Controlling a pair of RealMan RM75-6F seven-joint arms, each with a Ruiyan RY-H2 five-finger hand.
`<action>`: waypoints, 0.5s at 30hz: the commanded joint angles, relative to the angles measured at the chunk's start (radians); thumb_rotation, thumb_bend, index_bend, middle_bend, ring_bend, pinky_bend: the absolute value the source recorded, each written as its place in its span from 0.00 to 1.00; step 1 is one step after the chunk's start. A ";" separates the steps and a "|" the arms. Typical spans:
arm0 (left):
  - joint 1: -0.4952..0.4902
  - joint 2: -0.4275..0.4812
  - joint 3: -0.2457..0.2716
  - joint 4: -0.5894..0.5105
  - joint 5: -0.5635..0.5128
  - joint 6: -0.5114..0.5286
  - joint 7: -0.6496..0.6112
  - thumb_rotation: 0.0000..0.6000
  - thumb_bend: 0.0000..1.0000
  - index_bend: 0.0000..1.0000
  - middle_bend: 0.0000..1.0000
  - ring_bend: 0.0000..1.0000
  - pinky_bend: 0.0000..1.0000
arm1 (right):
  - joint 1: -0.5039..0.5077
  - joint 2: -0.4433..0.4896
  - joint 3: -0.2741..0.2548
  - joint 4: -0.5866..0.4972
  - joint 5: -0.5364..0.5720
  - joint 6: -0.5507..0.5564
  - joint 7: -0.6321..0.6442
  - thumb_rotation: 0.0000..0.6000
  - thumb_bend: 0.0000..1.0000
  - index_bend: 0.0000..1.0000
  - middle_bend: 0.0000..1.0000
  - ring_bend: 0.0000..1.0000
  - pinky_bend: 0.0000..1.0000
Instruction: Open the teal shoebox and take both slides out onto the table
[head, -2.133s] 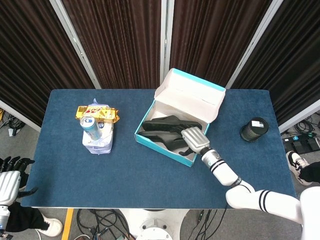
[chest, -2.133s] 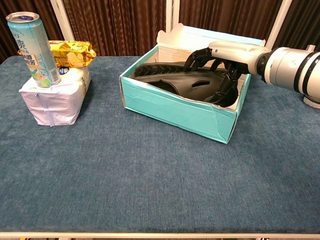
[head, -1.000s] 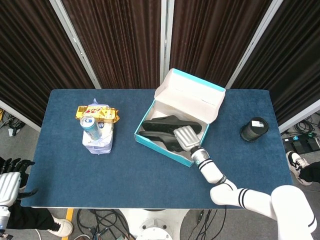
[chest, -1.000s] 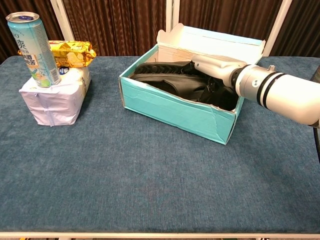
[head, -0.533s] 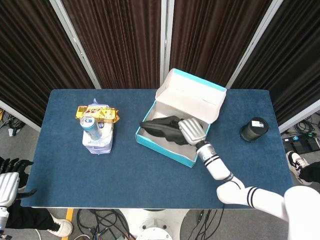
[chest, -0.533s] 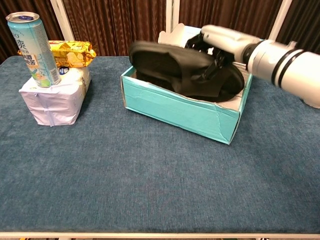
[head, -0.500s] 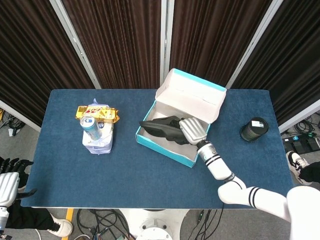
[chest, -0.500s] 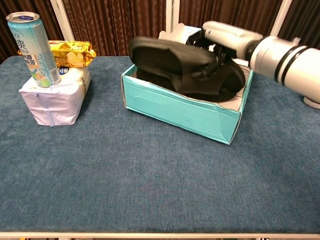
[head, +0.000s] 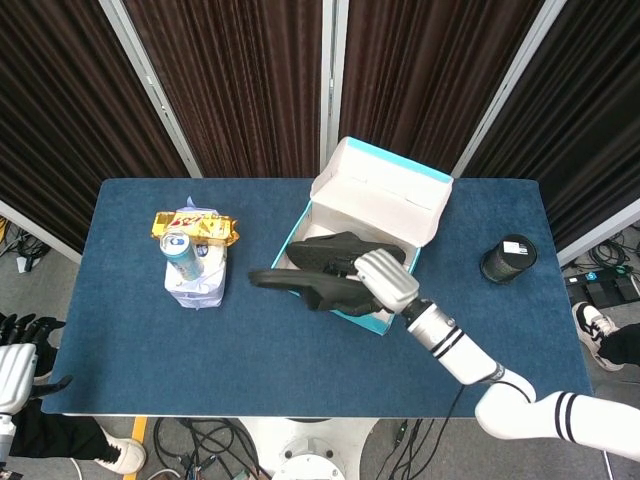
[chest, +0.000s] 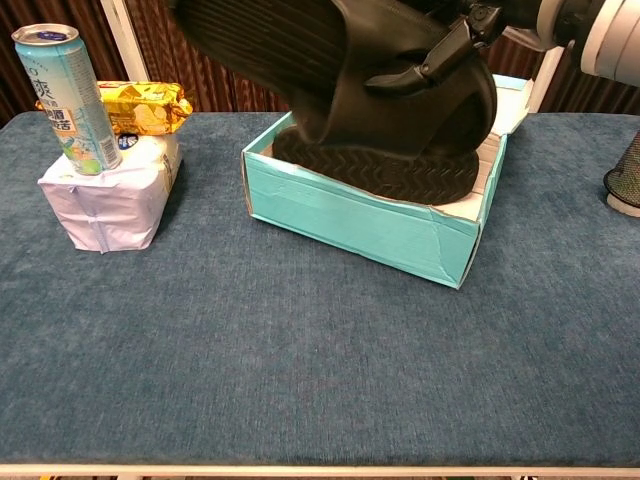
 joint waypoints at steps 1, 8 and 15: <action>0.001 -0.001 0.001 0.001 -0.001 -0.002 -0.001 1.00 0.00 0.23 0.18 0.09 0.06 | 0.046 0.043 -0.027 -0.088 -0.016 -0.149 0.186 1.00 0.46 0.64 0.50 0.44 0.66; 0.003 -0.005 0.004 0.011 0.003 -0.001 -0.012 1.00 0.00 0.23 0.18 0.09 0.06 | 0.175 -0.093 -0.051 0.029 0.083 -0.372 0.200 1.00 0.46 0.61 0.46 0.42 0.52; 0.000 -0.011 0.006 0.032 -0.006 -0.018 -0.027 1.00 0.00 0.23 0.18 0.09 0.06 | 0.263 -0.276 -0.045 0.191 0.211 -0.410 0.084 1.00 0.45 0.58 0.44 0.40 0.32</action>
